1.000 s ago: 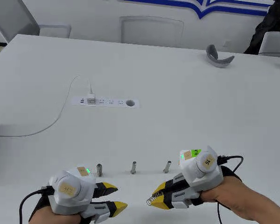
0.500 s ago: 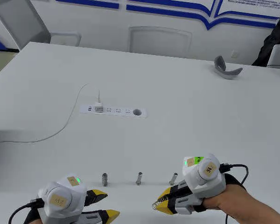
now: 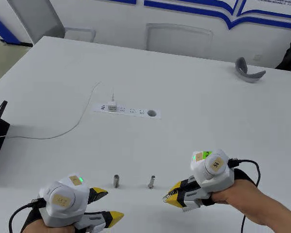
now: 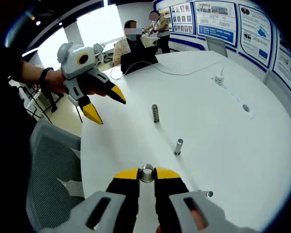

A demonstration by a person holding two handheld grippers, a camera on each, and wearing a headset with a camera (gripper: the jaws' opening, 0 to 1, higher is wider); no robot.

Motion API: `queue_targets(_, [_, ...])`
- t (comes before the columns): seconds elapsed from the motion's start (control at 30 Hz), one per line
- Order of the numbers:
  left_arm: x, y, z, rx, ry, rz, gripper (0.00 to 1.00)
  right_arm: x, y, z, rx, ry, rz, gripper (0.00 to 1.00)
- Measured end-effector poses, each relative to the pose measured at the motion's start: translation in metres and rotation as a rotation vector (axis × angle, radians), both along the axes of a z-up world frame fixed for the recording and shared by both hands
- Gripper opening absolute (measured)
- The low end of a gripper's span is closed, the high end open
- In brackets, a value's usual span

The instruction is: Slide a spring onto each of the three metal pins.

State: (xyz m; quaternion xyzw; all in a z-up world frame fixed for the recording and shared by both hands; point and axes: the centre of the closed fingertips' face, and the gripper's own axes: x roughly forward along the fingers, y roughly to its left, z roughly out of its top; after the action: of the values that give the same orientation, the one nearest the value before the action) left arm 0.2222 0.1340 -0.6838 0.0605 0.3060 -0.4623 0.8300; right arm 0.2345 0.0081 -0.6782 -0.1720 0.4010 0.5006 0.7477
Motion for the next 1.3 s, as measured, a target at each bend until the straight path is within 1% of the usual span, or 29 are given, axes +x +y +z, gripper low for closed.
queue_targets(0.2, [-0.001, 0.005, -0.002, 0.006, 0.003, 0.010, 0.50, 0.016, -0.001, 0.000, -0.016, -0.010, 0.000, 0.13])
queue_targets(0.3, [-0.002, 0.008, -0.003, 0.007, 0.009, 0.022, 0.51, 0.024, -0.002, -0.002, -0.039, -0.019, 0.013, 0.13])
queue_targets(0.47, [-0.002, 0.010, -0.005, 0.013, 0.014, 0.031, 0.54, 0.036, -0.002, -0.001, -0.042, -0.025, 0.013, 0.13])
queue_targets(0.63, [-0.002, 0.014, -0.004, 0.012, 0.016, 0.043, 0.56, 0.044, 0.001, -0.004, -0.055, -0.025, 0.018, 0.13])
queue_targets(0.8, [0.002, 0.015, -0.005, 0.001, 0.024, 0.068, 0.59, 0.052, 0.004, -0.007, -0.060, -0.017, 0.018, 0.13])
queue_targets(1.07, [0.006, 0.016, -0.002, -0.014, 0.020, 0.090, 0.60, 0.063, 0.009, -0.011, -0.072, -0.010, 0.026, 0.13])
queue_targets(1.23, [0.007, 0.017, -0.001, -0.014, 0.016, 0.095, 0.63, 0.066, 0.011, -0.014, -0.079, -0.001, 0.030, 0.13])
queue_targets(1.3, [0.007, 0.018, -0.001, -0.016, 0.019, 0.099, 0.63, 0.065, 0.012, -0.016, -0.080, 0.008, 0.033, 0.13])
